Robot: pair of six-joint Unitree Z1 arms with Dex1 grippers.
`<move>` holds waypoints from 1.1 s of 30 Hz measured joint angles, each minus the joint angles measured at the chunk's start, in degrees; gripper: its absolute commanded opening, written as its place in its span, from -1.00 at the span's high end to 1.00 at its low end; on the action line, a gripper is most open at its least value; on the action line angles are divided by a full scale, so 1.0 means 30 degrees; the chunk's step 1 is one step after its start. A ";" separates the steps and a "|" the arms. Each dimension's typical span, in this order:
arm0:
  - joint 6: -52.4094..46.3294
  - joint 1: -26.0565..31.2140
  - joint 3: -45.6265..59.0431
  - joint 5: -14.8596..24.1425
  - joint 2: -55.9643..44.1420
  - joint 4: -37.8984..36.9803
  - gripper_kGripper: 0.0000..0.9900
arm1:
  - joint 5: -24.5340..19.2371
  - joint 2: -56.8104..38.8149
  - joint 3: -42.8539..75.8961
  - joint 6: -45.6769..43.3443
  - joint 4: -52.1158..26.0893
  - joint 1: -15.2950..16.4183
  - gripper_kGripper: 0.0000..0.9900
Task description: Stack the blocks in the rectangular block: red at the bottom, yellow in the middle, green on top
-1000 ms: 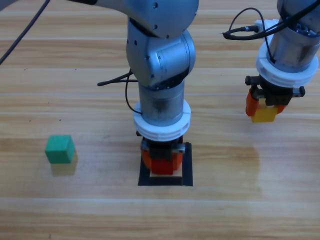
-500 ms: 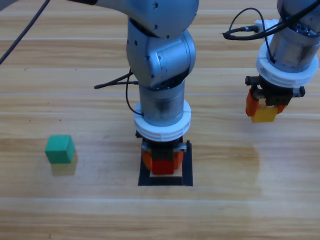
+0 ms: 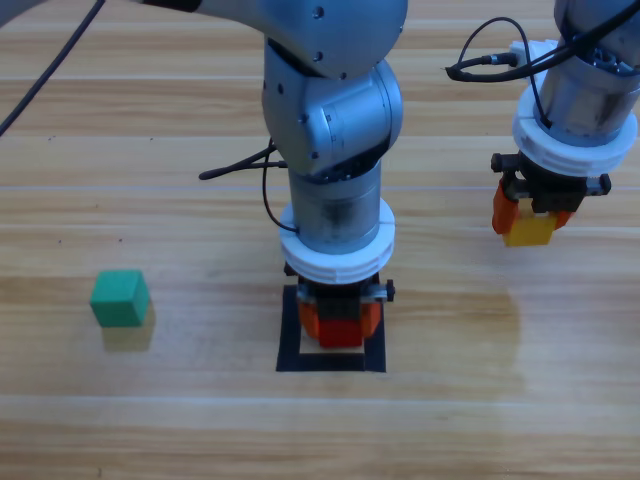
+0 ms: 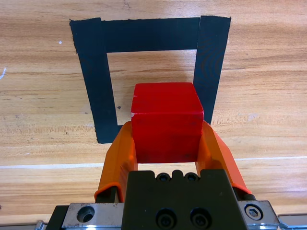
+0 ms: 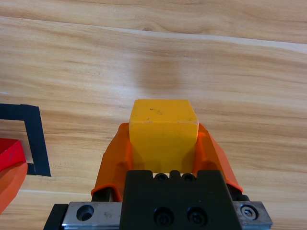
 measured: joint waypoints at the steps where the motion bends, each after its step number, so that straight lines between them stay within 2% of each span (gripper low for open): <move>1: 0.0000 -0.0011 0.0000 0.0000 0.0000 -0.0006 0.88 | 0.0000 0.0000 0.0001 0.0000 0.0000 0.0000 1.00; 27: 0.0003 -0.0019 0.0243 0.0143 0.0220 -0.0015 0.88 | 0.0000 0.0000 0.0238 0.0000 -0.0049 0.0000 1.00; 29: 0.0004 -0.0019 0.0243 0.0159 0.0220 -0.0016 0.83 | 0.0000 0.0000 0.0244 -0.0001 -0.0074 0.0000 1.00; 30: 0.0004 -0.0020 0.0243 0.0164 0.0220 -0.0016 0.72 | 0.0000 0.0000 0.0248 -0.0001 -0.0087 0.0000 1.00; 31: 0.0004 -0.0020 0.0244 0.0186 0.0220 -0.0016 0.48 | 0.0000 0.0000 0.0253 0.0000 -0.0090 0.0000 1.00; 32: 0.0004 -0.0021 0.0245 0.0216 0.0220 -0.0024 0.01 | 0.0000 0.0000 0.0254 -0.0001 -0.0090 0.0000 1.00; 33: 0.0004 -0.0024 0.0245 0.0255 0.0220 -0.0032 -0.56 | 0.0000 0.0000 0.0254 -0.0001 -0.0091 0.0000 1.00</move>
